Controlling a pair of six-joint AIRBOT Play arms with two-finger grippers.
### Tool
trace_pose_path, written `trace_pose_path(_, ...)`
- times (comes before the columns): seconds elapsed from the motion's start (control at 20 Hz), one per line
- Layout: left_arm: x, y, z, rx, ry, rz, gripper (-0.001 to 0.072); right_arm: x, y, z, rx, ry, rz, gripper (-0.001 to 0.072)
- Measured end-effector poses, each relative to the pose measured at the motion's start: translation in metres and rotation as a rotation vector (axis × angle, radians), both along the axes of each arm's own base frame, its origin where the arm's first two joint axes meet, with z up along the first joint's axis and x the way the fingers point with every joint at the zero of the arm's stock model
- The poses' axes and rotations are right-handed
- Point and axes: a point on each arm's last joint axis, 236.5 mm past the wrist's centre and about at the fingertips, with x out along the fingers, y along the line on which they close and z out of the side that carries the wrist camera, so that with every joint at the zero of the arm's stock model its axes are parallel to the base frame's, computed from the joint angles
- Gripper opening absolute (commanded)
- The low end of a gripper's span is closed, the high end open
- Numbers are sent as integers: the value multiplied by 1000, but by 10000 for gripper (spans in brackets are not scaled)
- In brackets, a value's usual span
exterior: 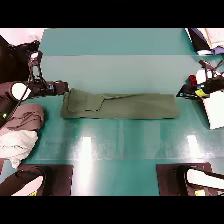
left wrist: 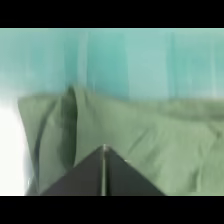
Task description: Fold the shirts.
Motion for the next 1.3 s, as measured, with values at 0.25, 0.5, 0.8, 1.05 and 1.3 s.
trace_pose_path(0.25,-15,-3,-9,4,77,-25,28,-23,-5,-30,242,64,-53,680)
trace_pose_path(0.5,-23,-8,-13,-17,117,-36,28,-25,17,-56,456,113,-39,677)
trace_pose_path(0.8,-33,-11,-18,-23,164,-48,28,-21,44,-76,538,148,2,238)
trace_pose_path(1.05,-34,-21,-14,-83,169,-46,27,-12,54,-81,519,105,51,15)
trace_pose_path(1.3,-25,-61,-2,-175,122,-85,26,7,68,-36,553,-41,77,13)
